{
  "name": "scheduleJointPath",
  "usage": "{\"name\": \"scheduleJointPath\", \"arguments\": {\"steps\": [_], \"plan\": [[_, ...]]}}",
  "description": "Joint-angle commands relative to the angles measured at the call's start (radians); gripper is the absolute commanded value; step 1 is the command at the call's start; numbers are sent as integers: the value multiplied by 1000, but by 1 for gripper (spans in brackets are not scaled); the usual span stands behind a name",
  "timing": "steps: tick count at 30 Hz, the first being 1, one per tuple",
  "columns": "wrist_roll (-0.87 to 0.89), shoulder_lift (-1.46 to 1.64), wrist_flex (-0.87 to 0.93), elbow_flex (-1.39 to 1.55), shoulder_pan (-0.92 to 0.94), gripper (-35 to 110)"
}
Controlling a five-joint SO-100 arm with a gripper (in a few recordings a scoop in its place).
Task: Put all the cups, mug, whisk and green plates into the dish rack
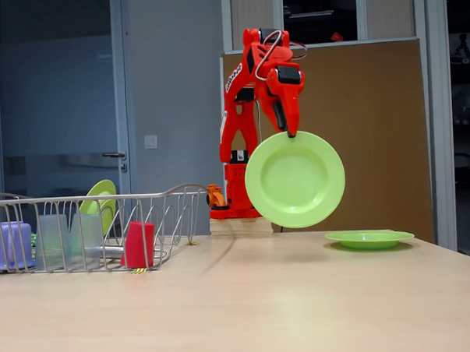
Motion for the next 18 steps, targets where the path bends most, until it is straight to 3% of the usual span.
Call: {"name": "scheduleJointPath", "arguments": {"steps": [1, 18], "plan": [[-98, 112, 28, -51, 26, 0], [-334, 512, 80, 179, 425, 0]]}}
